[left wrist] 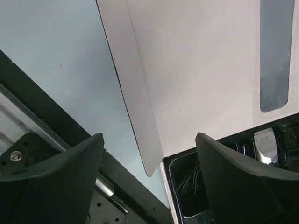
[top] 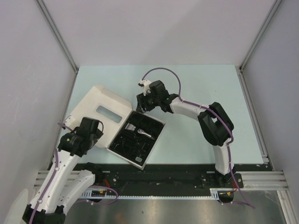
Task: Sort the hair-cutting tools
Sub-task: Place the electric hair clipper in the storage box, then adjust the storage box at the center of the board.
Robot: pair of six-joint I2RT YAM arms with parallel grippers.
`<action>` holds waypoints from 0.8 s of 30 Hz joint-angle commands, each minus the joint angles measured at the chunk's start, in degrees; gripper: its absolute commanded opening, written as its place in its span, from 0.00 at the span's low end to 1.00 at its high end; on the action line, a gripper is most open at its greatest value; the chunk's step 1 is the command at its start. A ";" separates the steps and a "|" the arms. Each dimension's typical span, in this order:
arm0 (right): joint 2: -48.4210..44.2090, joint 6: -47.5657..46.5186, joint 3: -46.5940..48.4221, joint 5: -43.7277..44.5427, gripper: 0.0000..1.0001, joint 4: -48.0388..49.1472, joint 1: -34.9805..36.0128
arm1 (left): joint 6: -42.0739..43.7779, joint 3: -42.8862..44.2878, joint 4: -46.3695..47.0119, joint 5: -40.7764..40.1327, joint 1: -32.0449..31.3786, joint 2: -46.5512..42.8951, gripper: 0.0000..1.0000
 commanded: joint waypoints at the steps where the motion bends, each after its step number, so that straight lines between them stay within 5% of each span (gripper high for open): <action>1: -4.68 0.04 -0.43 0.79 0.59 -0.34 -0.69 | -2.85 -2.09 3.51 0.39 0.47 2.24 0.83; 12: -9.43 -0.75 -1.93 2.64 0.58 -2.53 -2.27 | 3.20 -3.94 11.51 4.71 0.82 3.92 0.54; 24: -12.33 -0.93 -3.51 4.92 0.57 -4.38 -3.59 | 12.27 -4.91 16.54 11.40 0.91 4.10 0.42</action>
